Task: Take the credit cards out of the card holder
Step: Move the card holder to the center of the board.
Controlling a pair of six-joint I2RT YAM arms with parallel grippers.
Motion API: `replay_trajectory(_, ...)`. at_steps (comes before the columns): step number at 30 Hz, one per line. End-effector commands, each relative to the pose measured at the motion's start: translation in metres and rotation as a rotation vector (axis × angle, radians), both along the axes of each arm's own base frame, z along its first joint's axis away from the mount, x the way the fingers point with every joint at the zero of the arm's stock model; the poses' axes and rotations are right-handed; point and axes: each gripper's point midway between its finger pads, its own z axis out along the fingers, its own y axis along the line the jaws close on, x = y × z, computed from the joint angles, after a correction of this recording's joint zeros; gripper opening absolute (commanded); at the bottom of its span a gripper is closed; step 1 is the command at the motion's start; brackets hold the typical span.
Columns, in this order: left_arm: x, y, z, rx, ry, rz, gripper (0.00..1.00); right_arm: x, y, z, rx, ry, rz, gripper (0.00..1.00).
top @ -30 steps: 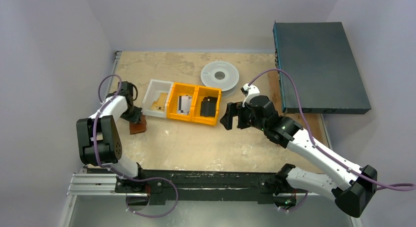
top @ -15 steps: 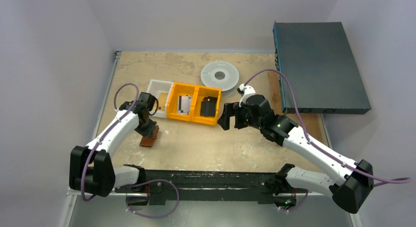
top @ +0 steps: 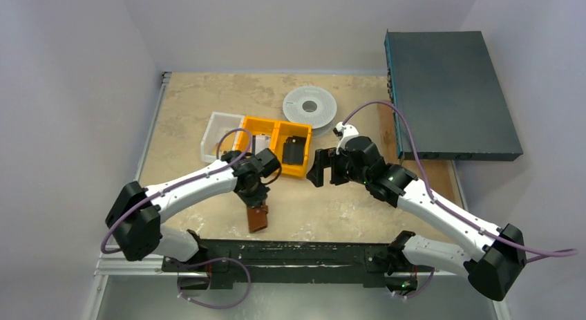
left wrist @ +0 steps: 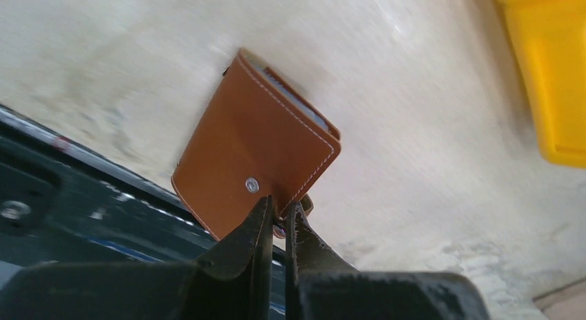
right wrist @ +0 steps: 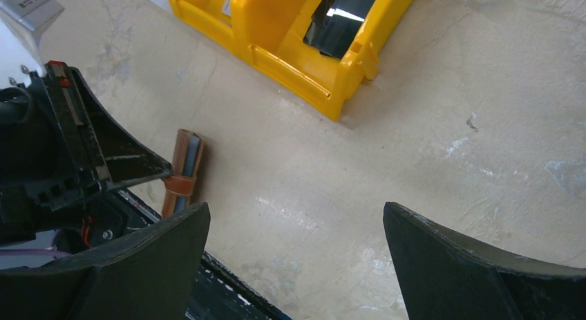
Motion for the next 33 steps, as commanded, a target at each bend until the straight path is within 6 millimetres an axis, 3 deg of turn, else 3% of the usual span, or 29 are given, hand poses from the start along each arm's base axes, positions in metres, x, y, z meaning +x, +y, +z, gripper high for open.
replay_trajectory(1,0.012,-0.065,0.013,-0.144,-0.021,-0.012,0.00,-0.002,0.002,0.000,0.020,0.001,0.008,0.99)
replay_trajectory(4,0.018,-0.093,0.013,-0.199,-0.019,-0.086,0.00,-0.006,-0.001,-0.007,0.015,0.017,0.000,0.99)
replay_trajectory(9,0.022,-0.108,0.020,-0.247,-0.044,-0.204,0.00,-0.016,0.001,-0.023,0.048,0.048,0.022,0.99)
replay_trajectory(13,0.022,-0.113,0.036,-0.291,-0.092,-0.296,0.00,-0.022,0.003,-0.035,0.077,0.070,0.031,0.97)
replay_trajectory(18,0.016,-0.105,0.053,-0.306,-0.132,-0.366,0.00,-0.021,0.007,-0.037,0.100,0.077,0.025,0.97)
replay_trajectory(25,0.006,-0.089,0.051,-0.276,-0.137,-0.410,0.00,-0.021,0.014,-0.040,0.119,0.102,0.024,0.97)
replay_trajectory(33,0.017,-0.132,0.042,-0.350,-0.132,-0.527,0.00,-0.021,-0.003,-0.042,0.066,0.101,-0.046,0.96)
